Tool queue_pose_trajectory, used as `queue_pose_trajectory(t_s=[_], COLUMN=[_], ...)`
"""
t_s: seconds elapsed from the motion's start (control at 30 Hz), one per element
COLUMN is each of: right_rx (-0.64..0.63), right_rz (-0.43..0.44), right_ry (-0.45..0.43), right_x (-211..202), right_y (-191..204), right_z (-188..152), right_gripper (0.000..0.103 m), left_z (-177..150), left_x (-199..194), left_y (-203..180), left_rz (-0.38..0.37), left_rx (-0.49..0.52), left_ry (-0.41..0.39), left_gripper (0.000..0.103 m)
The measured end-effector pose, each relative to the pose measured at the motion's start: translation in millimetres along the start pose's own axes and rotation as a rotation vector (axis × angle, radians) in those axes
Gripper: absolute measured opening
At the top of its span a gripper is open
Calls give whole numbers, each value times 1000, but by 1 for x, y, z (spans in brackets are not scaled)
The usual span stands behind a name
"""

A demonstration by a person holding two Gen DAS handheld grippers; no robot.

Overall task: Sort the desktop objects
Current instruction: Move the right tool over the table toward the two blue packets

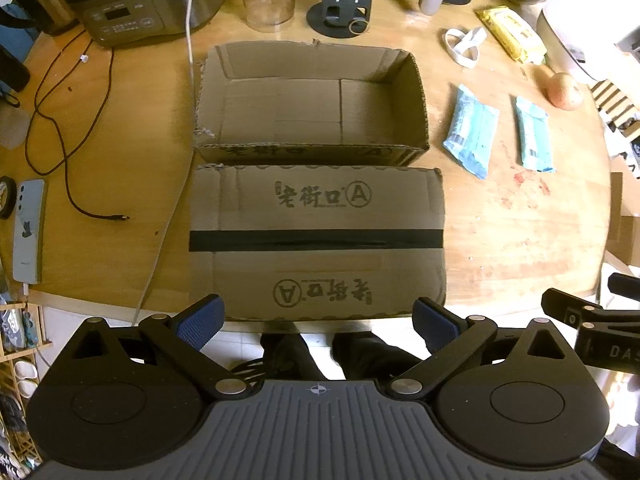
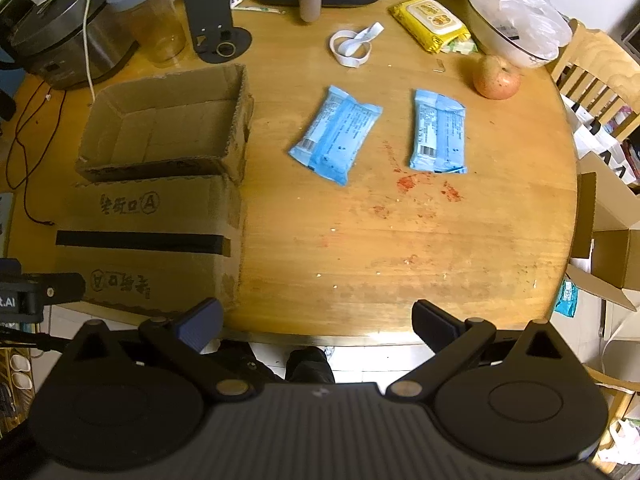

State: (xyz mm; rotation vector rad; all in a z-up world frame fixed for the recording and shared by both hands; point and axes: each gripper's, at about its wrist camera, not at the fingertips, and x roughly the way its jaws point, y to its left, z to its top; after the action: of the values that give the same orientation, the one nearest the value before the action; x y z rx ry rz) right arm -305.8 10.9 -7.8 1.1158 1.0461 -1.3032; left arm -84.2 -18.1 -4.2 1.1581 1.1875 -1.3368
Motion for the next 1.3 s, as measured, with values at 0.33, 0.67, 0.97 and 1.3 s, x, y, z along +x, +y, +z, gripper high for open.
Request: queue_pose_trajectory(t_s=[0.33, 0.67, 0.97, 1.3], right_rx=[34, 85, 141, 183], right_rz=[-10, -20, -28, -38], right_ry=[-1, 3, 9, 23], right_x=[1, 3, 6, 9], right_y=[-24, -50, -72, -86], right_z=[-2, -7, -11, -15], right_gripper=[103, 103, 103, 103], left_z=[3, 8, 14, 19], left_x=[5, 9, 14, 20], left_y=[-22, -48, -73, -95], left_rz=[-4, -7, -8, -12], left_rx=[31, 83, 138, 199], left_ry=[6, 13, 21, 37], left_gripper=[103, 103, 103, 103])
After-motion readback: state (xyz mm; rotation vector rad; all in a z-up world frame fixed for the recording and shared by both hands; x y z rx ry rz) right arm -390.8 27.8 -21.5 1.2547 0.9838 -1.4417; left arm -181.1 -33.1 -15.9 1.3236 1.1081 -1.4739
